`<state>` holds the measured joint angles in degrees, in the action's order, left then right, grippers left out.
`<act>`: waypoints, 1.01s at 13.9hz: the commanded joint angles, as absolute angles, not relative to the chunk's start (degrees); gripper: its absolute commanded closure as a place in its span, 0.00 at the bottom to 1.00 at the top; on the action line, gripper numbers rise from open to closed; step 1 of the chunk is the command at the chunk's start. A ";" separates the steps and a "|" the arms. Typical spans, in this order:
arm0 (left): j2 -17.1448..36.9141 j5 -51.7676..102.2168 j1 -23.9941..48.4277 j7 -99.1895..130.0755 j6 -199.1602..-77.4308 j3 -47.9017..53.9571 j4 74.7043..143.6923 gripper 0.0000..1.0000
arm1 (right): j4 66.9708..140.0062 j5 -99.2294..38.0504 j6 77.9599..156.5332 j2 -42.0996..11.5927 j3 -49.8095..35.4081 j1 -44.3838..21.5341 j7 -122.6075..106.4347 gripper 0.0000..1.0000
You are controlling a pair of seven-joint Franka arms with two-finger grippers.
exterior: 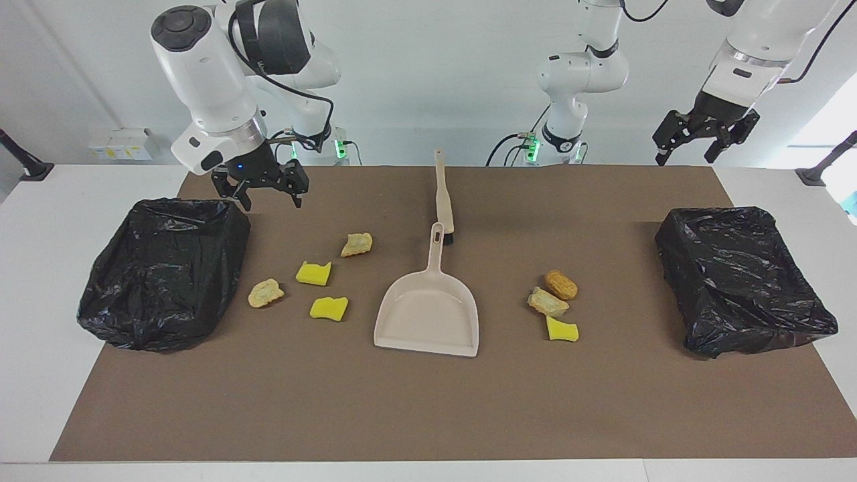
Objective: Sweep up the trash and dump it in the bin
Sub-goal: 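Reach the right gripper to the dustpan handle and grasp it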
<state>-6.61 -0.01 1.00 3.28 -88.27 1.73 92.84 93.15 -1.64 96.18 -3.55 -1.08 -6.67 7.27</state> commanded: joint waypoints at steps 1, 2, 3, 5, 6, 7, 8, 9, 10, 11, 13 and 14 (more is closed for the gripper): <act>-7.12 -0.70 0.79 3.34 -87.54 1.85 92.72 0.00 | 92.37 -3.60 99.04 -4.75 -1.23 -10.44 15.17 0.00; -7.03 -0.70 0.79 3.34 -87.54 1.85 92.81 0.00 | 92.63 -3.60 99.66 -4.83 -1.23 -12.55 17.90 0.00; -7.12 -0.70 0.79 3.34 -87.54 1.85 92.81 0.00 | 92.64 -3.60 100.10 -5.36 -1.23 -13.79 20.89 0.00; -7.12 -0.70 0.79 3.34 -87.54 1.85 92.72 0.00 | 92.55 -3.17 101.60 -6.06 -1.23 -16.42 24.77 0.00; -7.12 -0.70 0.79 3.34 -87.54 1.85 92.72 0.00 | 92.64 -3.16 102.56 -6.76 -1.23 -17.91 26.79 0.00; -7.12 -0.70 0.79 3.34 -87.54 1.85 92.72 0.00 | 92.55 -2.64 104.22 -7.29 -1.32 -19.67 29.59 0.00; -7.12 -0.70 0.79 3.34 -87.54 1.85 92.81 0.00 | 92.55 -2.29 105.46 -7.99 -1.23 -21.60 31.36 0.00; -7.03 -0.70 0.79 3.34 -87.54 1.85 92.81 0.00 | 92.29 -1.42 106.95 -9.13 -1.23 -23.19 32.59 0.00; -7.03 -0.70 1.05 3.60 -87.37 1.93 92.73 0.00 | 92.29 0.33 108.01 -9.84 -1.23 -24.60 34.00 0.00; -7.38 -0.70 1.49 3.43 -86.75 2.28 93.07 0.00 | 92.29 1.74 109.32 -10.89 -1.23 -25.83 35.67 0.00; -7.47 -0.35 1.76 3.60 -86.40 2.55 92.99 0.00 | 92.20 2.11 112.14 -12.21 -1.23 -26.54 39.18 0.00; -7.64 -0.35 1.76 3.78 -85.79 2.64 93.16 0.00 | 92.11 2.11 113.02 -13.52 -1.23 -27.50 39.81 0.00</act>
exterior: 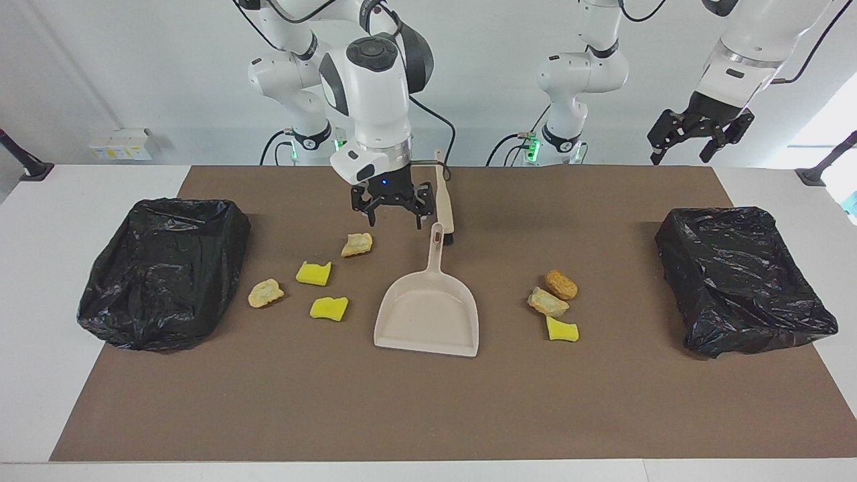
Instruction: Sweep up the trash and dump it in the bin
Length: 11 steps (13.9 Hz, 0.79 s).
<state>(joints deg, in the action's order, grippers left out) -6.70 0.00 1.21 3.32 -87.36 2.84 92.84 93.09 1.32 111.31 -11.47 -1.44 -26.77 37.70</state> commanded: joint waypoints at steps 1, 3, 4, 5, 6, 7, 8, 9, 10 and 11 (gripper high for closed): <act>-8.34 -0.26 1.76 3.87 -84.30 2.72 93.95 0.00 | 92.11 1.85 114.59 -14.84 -1.23 -28.64 40.77 0.00; -13.33 -0.18 1.67 3.78 -84.46 2.72 101.99 0.00 | 92.02 1.76 116.36 -17.83 -1.23 -29.71 42.63 0.00; -16.06 0.52 1.84 3.69 -86.29 2.81 106.74 0.00 | 92.02 1.58 116.37 -18.97 -1.23 -29.53 42.45 0.00; -19.30 2.18 2.37 3.69 -89.27 2.81 111.83 0.00 | 92.02 1.15 116.54 -20.12 -1.32 -29.53 42.36 0.00; -21.25 2.98 3.07 3.69 -90.95 2.81 115.36 0.00 | 92.37 0.97 116.72 -21.00 -1.32 -29.97 42.36 0.00; -21.97 3.25 4.12 3.78 -91.58 2.81 117.92 0.00 | 92.81 0.88 116.72 -21.79 -1.32 -31.19 42.36 0.00; -22.06 3.77 5.70 3.69 -91.67 2.81 119.43 0.00 | 93.68 0.88 116.72 -22.41 -1.32 -31.81 42.19 0.00; -22.06 4.13 7.02 3.78 -91.93 2.81 120.49 0.00 | 94.74 0.88 116.72 -22.15 -1.41 -31.99 42.10 0.00; -21.97 4.39 8.77 3.78 -92.02 2.81 121.28 0.00 | 96.23 0.79 116.81 -21.80 -1.67 -32.08 42.19 0.00; -22.06 5.18 10.79 3.78 -92.46 2.81 123.03 0.00 | 97.20 0.79 116.98 -21.62 -1.93 -32.17 42.36 0.00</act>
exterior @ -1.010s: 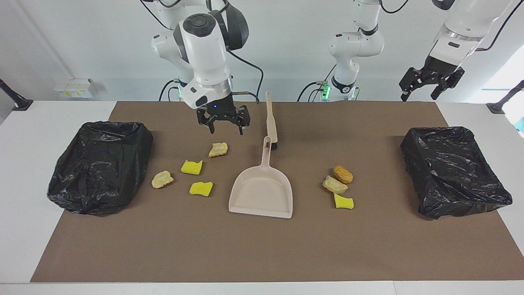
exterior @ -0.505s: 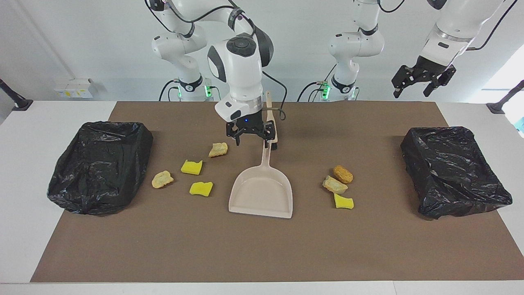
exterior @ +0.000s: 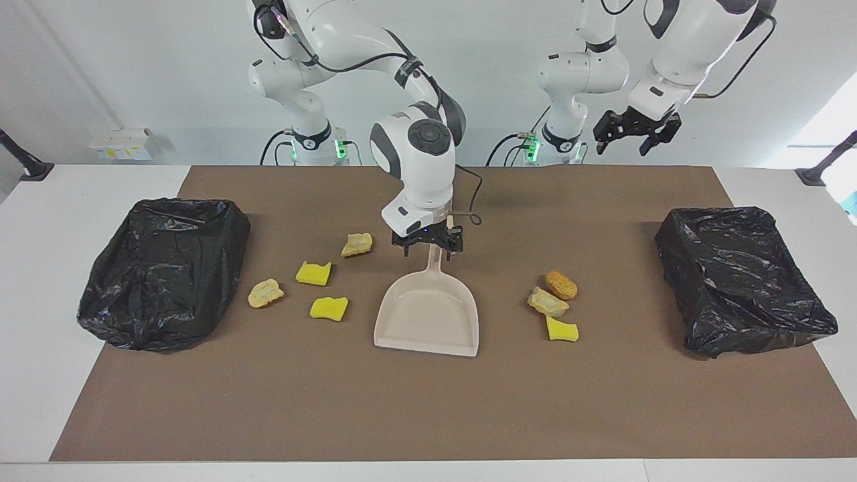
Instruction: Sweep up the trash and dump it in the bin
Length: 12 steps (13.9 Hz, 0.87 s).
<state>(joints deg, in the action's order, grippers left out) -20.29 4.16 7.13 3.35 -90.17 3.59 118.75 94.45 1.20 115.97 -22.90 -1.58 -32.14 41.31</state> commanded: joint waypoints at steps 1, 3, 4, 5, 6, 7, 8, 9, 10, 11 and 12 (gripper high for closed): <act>-22.58 5.36 12.99 3.78 -93.51 2.81 124.96 0.00 | 98.43 0.79 117.85 -21.53 -2.80 -32.86 42.89 0.00; -25.03 5.54 15.81 3.87 -96.31 2.81 128.92 0.00 | 101.76 0.79 119.44 -20.13 -2.90 -33.31 42.98 0.00; -25.66 6.32 15.82 3.87 -97.11 2.81 130.24 0.00 | 103.60 0.79 119.70 -19.17 -2.90 -33.22 42.98 0.02; -25.93 6.76 15.82 3.87 -97.29 2.73 130.51 0.00 | 105.10 0.79 119.71 -18.38 -2.99 -33.31 42.46 0.08; -25.93 6.77 15.82 3.87 -97.29 2.72 130.52 0.00 | 105.38 0.79 119.71 -18.20 -2.99 -33.40 42.36 0.14; -25.93 6.77 15.82 3.87 -97.29 2.72 130.52 0.00 | 105.38 0.79 119.45 -18.11 -3.08 -33.83 42.36 0.17; -25.93 6.77 15.82 3.87 -97.29 2.72 130.52 0.00 | 105.38 0.79 119.36 -18.02 -3.08 -34.53 42.36 0.19; -25.84 6.77 15.82 3.87 -97.38 2.72 130.52 0.00 | 105.03 0.88 119.36 -18.10 -3.08 -34.71 42.36 0.19; -25.84 6.77 15.82 3.87 -97.56 2.72 130.52 0.00 | 104.86 0.88 119.53 -18.11 -3.08 -34.72 42.36 0.19; -25.84 6.77 15.82 3.87 -97.91 2.72 130.52 0.00 | 104.85 0.97 119.62 -18.11 -3.08 -34.80 42.28 0.19; -25.75 6.77 15.82 3.87 -98.17 2.72 130.52 0.00 | 104.77 0.97 119.71 -18.11 -3.08 -34.80 42.28 0.19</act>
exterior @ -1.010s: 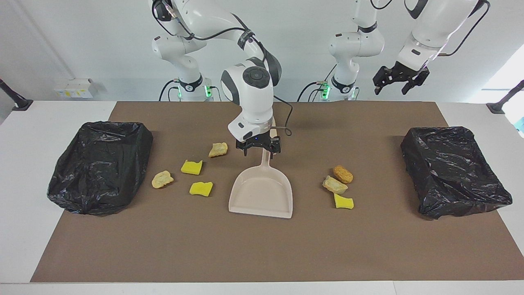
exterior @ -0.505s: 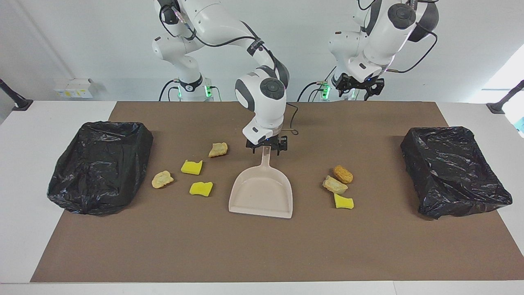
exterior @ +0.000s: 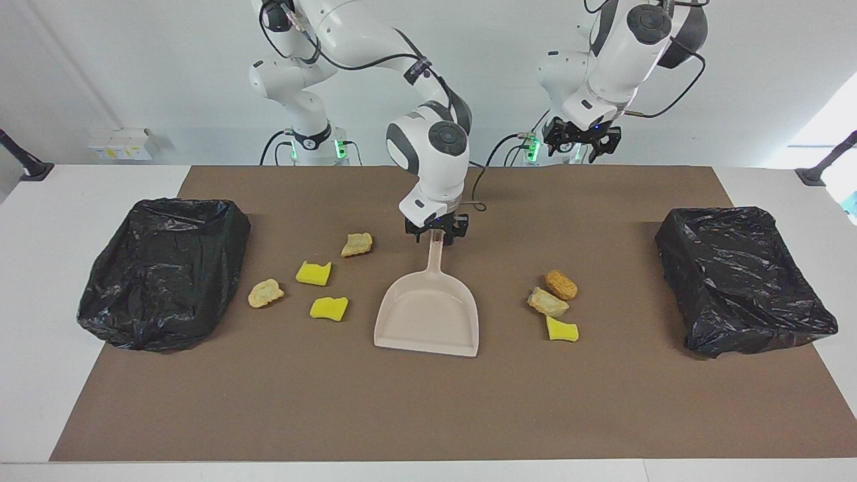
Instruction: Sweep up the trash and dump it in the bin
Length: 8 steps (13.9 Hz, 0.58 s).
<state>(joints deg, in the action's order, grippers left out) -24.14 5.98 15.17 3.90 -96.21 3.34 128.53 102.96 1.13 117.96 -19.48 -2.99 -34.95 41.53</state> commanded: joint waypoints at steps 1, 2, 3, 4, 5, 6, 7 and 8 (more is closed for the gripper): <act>-25.66 6.77 15.82 3.87 -98.26 2.72 130.52 0.00 | 104.85 1.05 119.79 -18.19 -3.08 -34.72 42.10 0.21; -25.58 6.77 15.82 3.87 -98.35 2.72 130.52 0.00 | 104.85 1.05 119.88 -18.19 -3.08 -34.72 41.58 0.24; -25.58 6.77 15.82 3.87 -98.44 2.72 130.52 0.00 | 104.85 1.05 119.88 -18.28 -2.99 -34.63 40.88 0.25; -25.58 6.85 15.82 3.87 -98.52 2.72 130.52 0.00 | 104.94 1.05 120.93 -18.37 -2.99 -34.54 40.61 0.26; -25.58 6.86 15.82 3.87 -98.53 2.72 130.52 0.00 | 105.12 1.14 122.24 -18.46 -2.99 -34.45 40.43 0.31; -25.58 6.77 15.82 3.87 -98.53 2.72 130.52 0.00 | 105.12 1.14 122.78 -18.63 -2.99 -34.28 40.34 0.35; -25.58 6.77 15.82 3.87 -98.53 2.72 130.52 0.00 | 105.03 1.14 123.31 -18.72 -2.99 -34.28 40.25 0.37; -25.58 6.77 15.82 3.87 -98.53 2.72 130.52 0.00 | 105.03 1.23 123.57 -18.81 -2.99 -34.10 40.17 0.37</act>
